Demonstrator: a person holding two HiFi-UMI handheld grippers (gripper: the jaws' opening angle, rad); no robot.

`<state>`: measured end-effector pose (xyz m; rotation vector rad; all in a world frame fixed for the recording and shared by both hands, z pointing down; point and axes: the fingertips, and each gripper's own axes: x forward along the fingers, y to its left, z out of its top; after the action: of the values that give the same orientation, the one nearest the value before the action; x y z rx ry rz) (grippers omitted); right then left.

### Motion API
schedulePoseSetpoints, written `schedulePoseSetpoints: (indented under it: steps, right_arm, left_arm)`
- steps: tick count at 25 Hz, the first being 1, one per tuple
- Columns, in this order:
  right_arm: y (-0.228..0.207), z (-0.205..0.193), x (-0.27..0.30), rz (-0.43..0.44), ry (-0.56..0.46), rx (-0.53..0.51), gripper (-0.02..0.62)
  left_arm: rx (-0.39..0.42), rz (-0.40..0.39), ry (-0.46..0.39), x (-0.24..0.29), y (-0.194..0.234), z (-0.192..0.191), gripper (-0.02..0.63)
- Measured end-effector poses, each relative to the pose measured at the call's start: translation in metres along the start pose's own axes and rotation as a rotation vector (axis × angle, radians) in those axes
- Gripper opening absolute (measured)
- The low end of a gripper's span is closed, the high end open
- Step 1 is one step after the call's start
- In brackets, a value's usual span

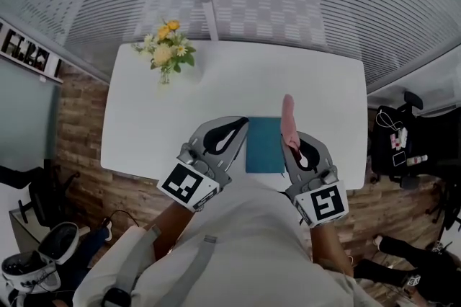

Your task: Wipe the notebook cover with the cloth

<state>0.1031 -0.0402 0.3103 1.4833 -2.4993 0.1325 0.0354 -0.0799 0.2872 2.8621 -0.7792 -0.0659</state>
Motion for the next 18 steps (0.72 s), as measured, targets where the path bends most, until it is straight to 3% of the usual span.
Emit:
schedulePoseSetpoints:
  steps: [10,18]
  right_arm:
    - [-0.004,0.057,-0.022,-0.024,-0.093,0.018,0.029]
    - [-0.010,0.070,-0.028,-0.057,-0.111,0.025,0.029]
  left_arm:
    - [0.023,-0.001,-0.073,-0.010,-0.017,0.040,-0.002]
    - [0.033,-0.001,-0.087,-0.010,-0.020,0.055,-0.002]
